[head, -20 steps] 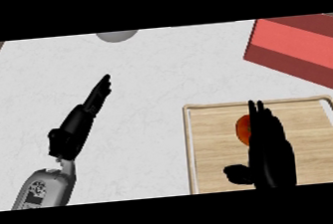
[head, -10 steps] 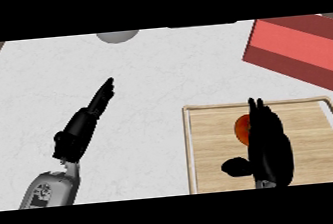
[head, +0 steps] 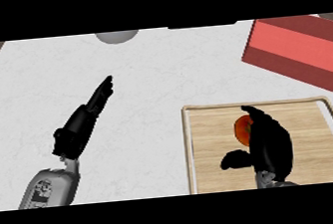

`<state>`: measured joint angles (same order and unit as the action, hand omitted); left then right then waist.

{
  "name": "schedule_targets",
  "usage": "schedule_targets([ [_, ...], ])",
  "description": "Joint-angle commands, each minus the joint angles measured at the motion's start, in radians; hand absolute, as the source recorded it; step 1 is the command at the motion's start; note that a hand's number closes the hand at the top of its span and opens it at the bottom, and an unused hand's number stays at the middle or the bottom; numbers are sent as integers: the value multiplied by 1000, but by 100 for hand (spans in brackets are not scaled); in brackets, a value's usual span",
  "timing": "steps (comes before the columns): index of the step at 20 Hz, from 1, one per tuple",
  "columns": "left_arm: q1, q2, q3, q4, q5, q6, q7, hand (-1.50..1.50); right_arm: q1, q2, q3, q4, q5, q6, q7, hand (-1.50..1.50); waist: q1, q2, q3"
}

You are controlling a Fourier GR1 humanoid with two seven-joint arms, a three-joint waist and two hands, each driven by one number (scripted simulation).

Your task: Pick the tomato from the tray and place it in the cardboard box

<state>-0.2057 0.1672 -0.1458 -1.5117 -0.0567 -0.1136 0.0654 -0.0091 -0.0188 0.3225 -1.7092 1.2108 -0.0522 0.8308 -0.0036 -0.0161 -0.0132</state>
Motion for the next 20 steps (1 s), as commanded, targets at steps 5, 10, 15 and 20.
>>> schedule_targets([
  [5, -20, -7, 25, -12, 7, -13, 27, 0, -18, -32, 2, 147, 43, -31, -63, 150, 7, 17, 13],
  [10, -51, -7, 28, -40, 8, -20, 74, 0, -156, -136, -110, 168, -84, 116, -176, 150, 15, 19, 14],
  [15, 25, -28, -7, -48, -14, -18, 13, 0, -307, -273, -229, 359, -200, 203, -383, 150, 18, 20, 14],
  [20, -36, -51, 18, 61, -46, 10, -26, 0, -382, -325, -234, 391, -75, 101, -392, 150, 7, 19, 13],
])
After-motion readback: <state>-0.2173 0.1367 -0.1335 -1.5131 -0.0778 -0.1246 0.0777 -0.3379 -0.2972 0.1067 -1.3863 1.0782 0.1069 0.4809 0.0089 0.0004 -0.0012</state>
